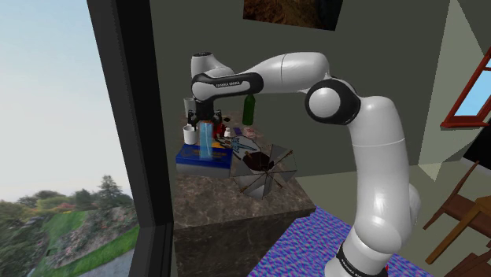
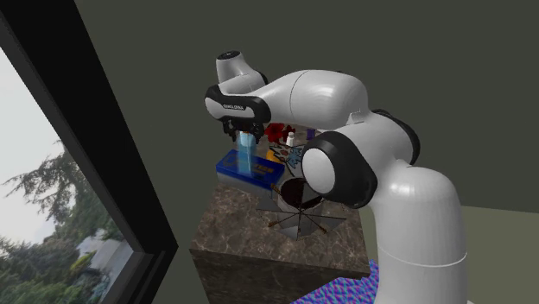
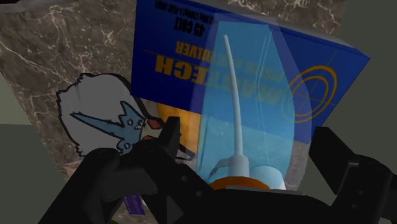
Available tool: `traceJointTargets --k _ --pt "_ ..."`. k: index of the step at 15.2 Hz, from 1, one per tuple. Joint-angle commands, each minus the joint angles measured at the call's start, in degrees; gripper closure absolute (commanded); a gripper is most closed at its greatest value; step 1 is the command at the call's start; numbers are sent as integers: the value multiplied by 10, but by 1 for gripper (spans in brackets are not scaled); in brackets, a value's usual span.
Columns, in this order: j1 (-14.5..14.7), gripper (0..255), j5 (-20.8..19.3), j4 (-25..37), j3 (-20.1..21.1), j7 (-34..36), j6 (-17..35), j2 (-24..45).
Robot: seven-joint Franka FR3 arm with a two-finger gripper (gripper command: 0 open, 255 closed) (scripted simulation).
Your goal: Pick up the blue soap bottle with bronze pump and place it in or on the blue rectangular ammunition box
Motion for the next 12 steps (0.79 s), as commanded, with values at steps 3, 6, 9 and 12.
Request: traceJointTargets --k 3,6,9,12 --pt "6 0 5 38 4 -5 -50 -12" --pt "8 0 6 51 4 -6 -64 -14" --pt "8 0 6 51 4 -6 -64 -14" --pt "8 0 6 51 4 -6 -64 -14"
